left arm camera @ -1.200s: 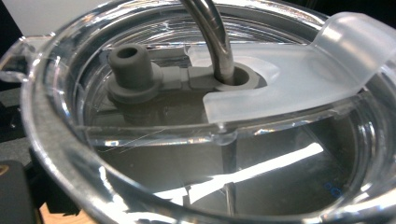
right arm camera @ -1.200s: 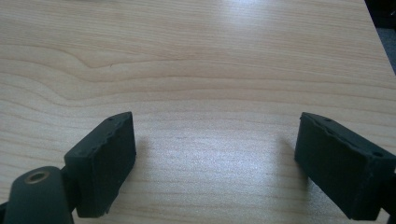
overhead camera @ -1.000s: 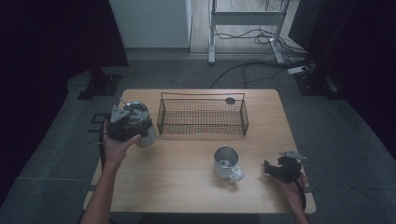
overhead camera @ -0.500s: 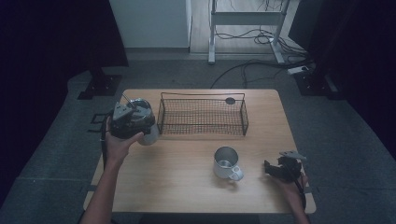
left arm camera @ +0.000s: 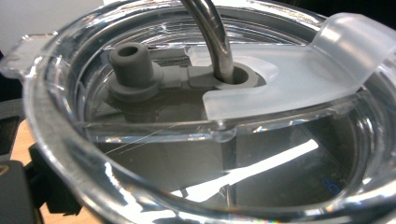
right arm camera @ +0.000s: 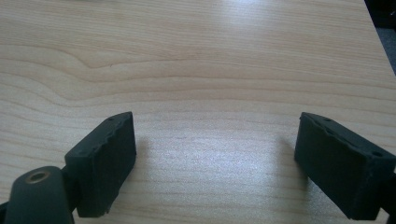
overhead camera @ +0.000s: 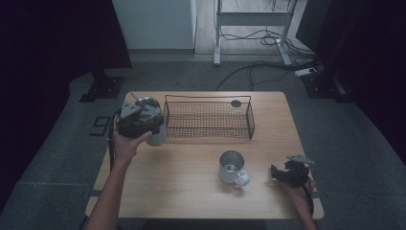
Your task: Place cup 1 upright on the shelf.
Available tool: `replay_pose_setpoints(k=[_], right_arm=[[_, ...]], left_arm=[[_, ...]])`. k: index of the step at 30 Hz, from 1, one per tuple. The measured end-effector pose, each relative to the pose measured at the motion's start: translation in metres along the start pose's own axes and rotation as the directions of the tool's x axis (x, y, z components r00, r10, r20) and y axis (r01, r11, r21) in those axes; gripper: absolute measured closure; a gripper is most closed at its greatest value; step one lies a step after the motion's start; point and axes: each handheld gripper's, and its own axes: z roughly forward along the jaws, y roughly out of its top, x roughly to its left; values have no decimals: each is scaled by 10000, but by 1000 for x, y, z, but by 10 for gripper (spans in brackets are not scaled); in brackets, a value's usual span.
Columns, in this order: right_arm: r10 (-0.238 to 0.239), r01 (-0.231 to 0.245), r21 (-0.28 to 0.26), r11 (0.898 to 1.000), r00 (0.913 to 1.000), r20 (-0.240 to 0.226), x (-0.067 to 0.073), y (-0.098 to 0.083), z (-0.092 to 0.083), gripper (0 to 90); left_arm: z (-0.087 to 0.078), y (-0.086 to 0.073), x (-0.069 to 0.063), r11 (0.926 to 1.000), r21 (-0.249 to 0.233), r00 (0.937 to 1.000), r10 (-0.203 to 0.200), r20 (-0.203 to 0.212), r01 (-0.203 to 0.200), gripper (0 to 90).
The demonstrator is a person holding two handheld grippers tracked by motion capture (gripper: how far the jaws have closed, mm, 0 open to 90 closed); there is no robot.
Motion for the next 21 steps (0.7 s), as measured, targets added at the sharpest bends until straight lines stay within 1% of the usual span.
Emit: replay_pose_setpoints(k=[3, 7, 12, 13, 17, 21], right_arm=[[-3, 3, 2, 10000, 10000, 1, 0, 0, 0, 124], [-22, 22, -1, 10000, 10000, 0, 0, 0, 0, 125], [-7, 7, -4, 10000, 10000, 5, 0, 0, 0, 125], [-8, 8, -6, 10000, 10000, 3, 0, 0, 0, 125], [-14, 14, 12, 10000, 10000, -3, 0, 0, 0, 125], [-14, 14, 10, 10000, 10000, -3, 0, 0, 0, 125]], left_arm=[[1, 3, -1, 10000, -54, 10000, -2, -82, 2, 40], [2, 6, -1, 9999, -85, 10000, -86, 17, 86, 40], [5, 10, -3, 9999, -52, 10000, -95, 17, 95, 40], [6, 11, -3, 9999, -18, 9999, -101, 73, 101, 40], [9, 15, -5, 10000, 13, 10000, 10, 31, -10, 40], [12, 18, -6, 9999, -143, 10000, -7, 53, 8, 40]])
